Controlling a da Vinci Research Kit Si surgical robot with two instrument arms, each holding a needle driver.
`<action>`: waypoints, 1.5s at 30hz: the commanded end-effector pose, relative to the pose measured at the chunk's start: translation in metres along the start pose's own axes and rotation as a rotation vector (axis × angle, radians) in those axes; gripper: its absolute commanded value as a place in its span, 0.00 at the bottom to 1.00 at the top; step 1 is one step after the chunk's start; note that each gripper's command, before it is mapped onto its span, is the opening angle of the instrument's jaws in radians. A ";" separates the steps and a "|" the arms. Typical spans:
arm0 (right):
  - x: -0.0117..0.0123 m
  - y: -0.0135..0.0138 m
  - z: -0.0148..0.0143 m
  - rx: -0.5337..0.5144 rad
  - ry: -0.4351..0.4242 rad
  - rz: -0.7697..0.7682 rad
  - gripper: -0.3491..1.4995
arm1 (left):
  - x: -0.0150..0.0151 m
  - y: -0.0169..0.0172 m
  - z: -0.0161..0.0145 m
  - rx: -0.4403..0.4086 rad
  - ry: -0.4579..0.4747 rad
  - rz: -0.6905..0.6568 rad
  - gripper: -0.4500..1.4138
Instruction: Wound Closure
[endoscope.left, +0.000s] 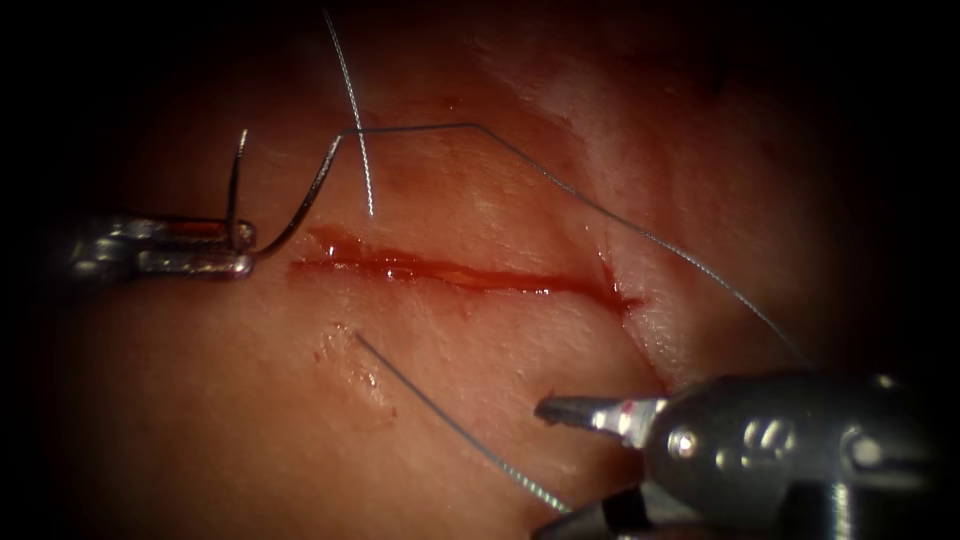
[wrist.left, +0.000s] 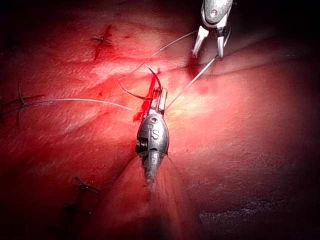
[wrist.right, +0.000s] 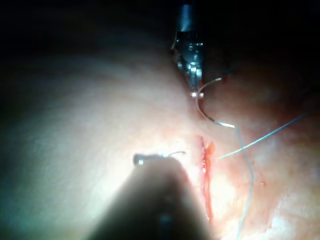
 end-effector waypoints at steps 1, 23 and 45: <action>0.0017 0.0004 0.0023 -0.015 0.010 0.001 0.91 | -0.0007 0.0000 0.0005 -0.001 0.001 0.000 0.00; -0.0012 0.0017 0.0135 -0.065 -0.338 -0.035 0.00 | -0.0004 0.0002 0.0003 -0.003 0.001 -0.002 0.00; -0.0046 -0.0062 0.0077 0.111 -0.297 -0.112 0.00 | -0.0007 0.0003 0.0007 -0.003 0.001 0.001 0.00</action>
